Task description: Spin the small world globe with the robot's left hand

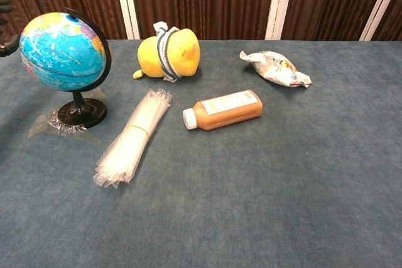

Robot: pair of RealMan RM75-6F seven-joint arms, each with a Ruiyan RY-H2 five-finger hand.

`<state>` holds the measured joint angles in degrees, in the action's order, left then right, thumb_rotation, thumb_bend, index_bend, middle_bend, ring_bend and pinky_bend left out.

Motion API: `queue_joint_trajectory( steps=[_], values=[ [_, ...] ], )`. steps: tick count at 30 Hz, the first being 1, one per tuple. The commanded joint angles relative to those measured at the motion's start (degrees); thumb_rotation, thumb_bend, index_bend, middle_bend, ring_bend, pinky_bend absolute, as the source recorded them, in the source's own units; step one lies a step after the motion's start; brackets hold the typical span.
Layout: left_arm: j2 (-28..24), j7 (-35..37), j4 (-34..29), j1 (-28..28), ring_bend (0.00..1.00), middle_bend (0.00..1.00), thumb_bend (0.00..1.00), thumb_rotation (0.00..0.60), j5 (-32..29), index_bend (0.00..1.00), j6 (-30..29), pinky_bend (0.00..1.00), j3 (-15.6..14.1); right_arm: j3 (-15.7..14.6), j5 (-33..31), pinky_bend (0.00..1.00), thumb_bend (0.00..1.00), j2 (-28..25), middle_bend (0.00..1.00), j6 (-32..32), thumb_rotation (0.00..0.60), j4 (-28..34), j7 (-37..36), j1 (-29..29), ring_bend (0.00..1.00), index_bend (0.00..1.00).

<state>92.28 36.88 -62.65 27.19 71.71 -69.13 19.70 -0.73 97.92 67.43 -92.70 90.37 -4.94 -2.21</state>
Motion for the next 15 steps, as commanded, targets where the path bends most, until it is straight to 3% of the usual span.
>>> queue_joint_trajectory(
  steps=[1, 15],
  values=[
    [0.7, 0.2, 1.4, 1.0, 0.0, 0.0, 0.32, 0.6, -0.5, 0.0, 1.5, 0.0, 0.3, 0.1, -0.1, 0.0, 0.21, 0.1, 0.0, 0.0, 0.6, 0.0, 0.2, 0.0, 0.0, 0.0],
    [4.4, 3.7, 11.8, 6.7, 0.0, 0.0, 0.32, 0.6, -3.2, 0.0, 9.5, 0.0, 2.6, 1.0, -1.4, 0.0, 0.21, 0.4, 0.0, -0.7, 0.6, 0.2, 1.2, 0.5, 0.0, 0.0]
  ],
)
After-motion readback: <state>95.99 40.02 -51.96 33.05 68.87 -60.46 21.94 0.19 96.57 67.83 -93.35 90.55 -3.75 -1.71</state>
